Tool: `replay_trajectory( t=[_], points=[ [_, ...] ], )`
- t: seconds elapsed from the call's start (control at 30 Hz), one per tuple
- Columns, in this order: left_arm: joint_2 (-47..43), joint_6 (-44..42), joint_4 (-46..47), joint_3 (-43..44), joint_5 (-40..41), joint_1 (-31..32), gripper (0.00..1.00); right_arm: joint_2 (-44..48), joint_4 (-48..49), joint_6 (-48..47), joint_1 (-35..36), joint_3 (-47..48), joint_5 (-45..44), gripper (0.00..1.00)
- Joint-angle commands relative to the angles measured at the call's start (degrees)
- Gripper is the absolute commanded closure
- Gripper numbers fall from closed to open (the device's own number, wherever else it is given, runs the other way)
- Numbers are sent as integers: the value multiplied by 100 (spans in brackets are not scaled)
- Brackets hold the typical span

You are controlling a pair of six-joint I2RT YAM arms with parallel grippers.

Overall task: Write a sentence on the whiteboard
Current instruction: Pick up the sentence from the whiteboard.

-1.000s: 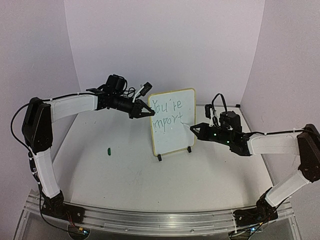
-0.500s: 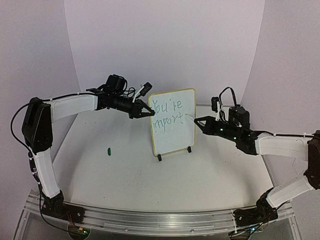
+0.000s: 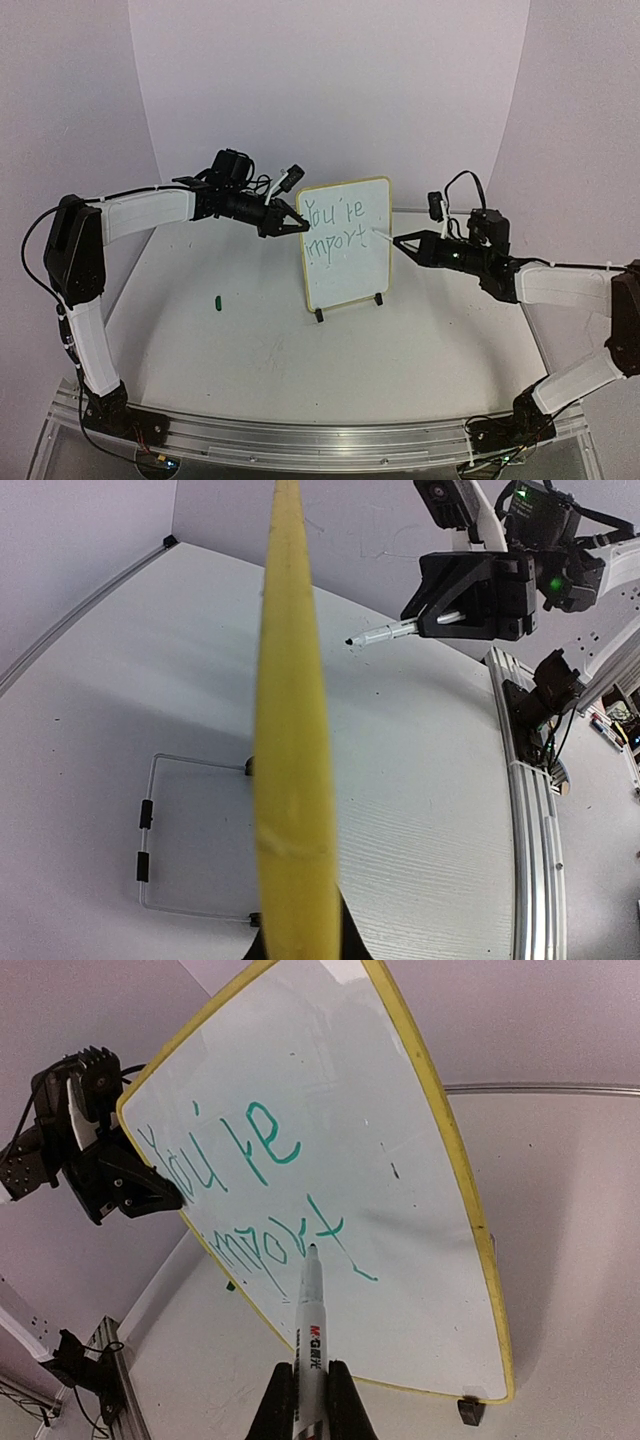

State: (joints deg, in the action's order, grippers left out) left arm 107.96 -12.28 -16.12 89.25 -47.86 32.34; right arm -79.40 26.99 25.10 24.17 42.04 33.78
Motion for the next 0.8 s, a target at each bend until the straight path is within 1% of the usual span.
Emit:
replay_trajectory(
  t=[0.0, 0.53, 0.77],
  points=[
    [40, -216, -687, 27, -41, 168, 100, 29, 250, -161, -208, -29, 573, 100],
    [99, -234, -714, 52, -40, 177, 100, -300, 277, -384, -310, 134, 844, 100],
    [144, -236, -726, 65, -41, 185, 100, -536, 294, -377, -313, 326, 760, 100]
  ],
)
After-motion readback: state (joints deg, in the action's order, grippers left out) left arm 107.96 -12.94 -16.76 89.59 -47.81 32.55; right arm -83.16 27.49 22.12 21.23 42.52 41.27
